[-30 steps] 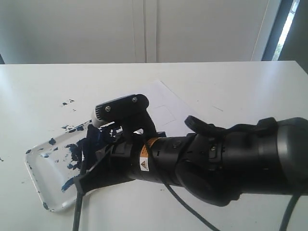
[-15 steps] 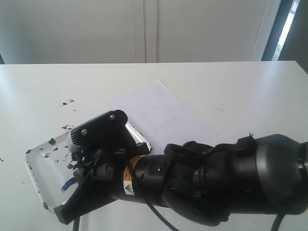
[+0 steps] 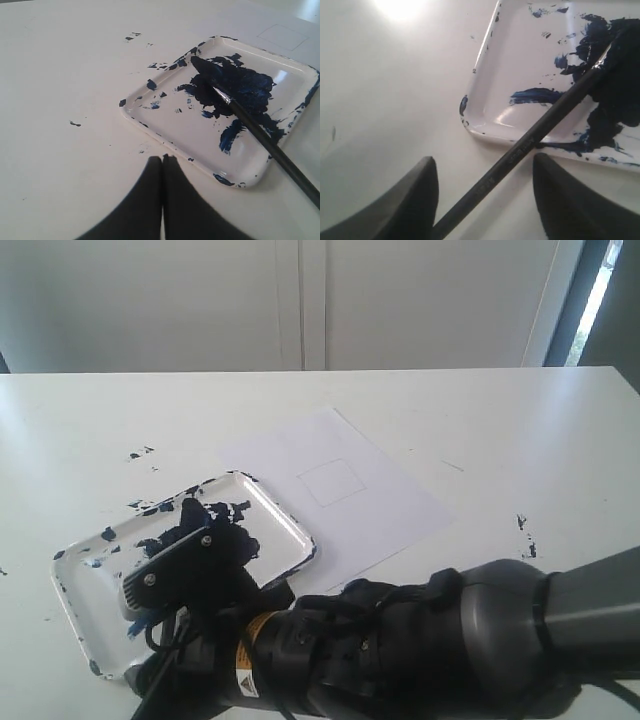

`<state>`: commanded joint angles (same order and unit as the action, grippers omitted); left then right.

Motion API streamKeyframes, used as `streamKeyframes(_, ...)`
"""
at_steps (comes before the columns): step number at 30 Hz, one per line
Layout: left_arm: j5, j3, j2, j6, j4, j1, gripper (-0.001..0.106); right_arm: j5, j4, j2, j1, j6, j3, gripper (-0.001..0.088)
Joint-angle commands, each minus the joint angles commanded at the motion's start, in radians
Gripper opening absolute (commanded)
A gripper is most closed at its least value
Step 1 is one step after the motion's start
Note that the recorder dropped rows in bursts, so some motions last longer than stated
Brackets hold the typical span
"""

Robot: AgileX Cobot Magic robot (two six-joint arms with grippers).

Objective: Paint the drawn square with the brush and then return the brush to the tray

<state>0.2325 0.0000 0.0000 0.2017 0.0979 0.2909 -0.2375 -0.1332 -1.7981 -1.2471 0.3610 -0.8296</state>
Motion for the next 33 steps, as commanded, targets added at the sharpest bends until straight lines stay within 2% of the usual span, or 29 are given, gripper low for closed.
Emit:
streamKeyframes(9, 0.000, 0.000, 0.000, 0.000, 0.000, 0.000, 0.000, 0.056, 0.000, -0.012, -0.025, 0.041, 0.000, 0.0540)
streamKeyframes(26, 0.000, 0.000, 0.000, 0.000, 0.000, 0.000, 0.000, 0.050, 0.000, -0.033, -0.036, 0.091, 0.000, 0.0540)
streamKeyframes(33, 0.000, 0.000, 0.000, 0.000, 0.000, 0.000, 0.000, 0.025, 0.000, -0.086, -0.048, 0.095, 0.000, 0.0540)
